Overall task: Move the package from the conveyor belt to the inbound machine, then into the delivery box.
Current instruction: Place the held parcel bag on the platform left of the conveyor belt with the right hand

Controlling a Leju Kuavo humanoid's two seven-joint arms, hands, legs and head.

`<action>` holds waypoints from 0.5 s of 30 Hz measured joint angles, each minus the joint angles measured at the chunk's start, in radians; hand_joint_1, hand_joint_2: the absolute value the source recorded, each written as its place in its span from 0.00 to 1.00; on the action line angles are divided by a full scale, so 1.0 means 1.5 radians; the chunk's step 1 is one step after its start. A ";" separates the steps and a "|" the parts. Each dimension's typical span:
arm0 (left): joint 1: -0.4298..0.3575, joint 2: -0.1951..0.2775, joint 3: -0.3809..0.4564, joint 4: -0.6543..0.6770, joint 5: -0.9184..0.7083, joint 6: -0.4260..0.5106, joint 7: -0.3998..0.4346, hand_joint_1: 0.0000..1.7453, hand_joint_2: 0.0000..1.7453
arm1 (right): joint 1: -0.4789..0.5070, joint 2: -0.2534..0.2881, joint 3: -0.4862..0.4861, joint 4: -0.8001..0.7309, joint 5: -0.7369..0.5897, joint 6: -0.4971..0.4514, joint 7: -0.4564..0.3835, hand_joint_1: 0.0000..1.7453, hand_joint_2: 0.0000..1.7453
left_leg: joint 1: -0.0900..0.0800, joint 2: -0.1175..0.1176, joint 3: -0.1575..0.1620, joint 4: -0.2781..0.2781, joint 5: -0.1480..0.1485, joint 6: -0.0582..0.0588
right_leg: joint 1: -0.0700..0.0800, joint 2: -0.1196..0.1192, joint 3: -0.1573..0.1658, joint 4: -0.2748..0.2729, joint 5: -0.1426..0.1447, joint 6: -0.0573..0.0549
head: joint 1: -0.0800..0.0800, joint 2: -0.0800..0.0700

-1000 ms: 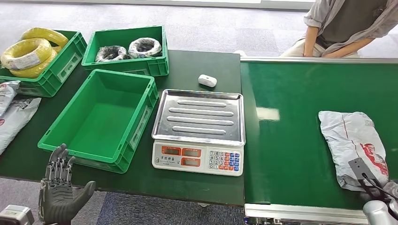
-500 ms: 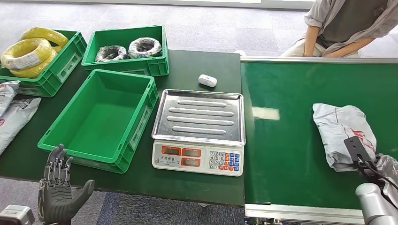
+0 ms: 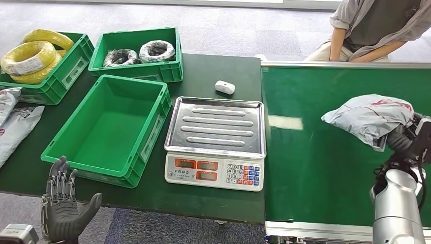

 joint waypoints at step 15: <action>-0.006 0.002 -0.009 0.002 -0.006 -0.010 -0.001 0.00 1.00 | 0.041 0.094 0.116 -0.290 0.031 -0.088 -0.040 1.00 1.00 | 0.000 0.000 0.000 0.000 0.000 0.000 | 0.000 0.000 0.000 0.000 0.000 0.000 | 0.000 0.000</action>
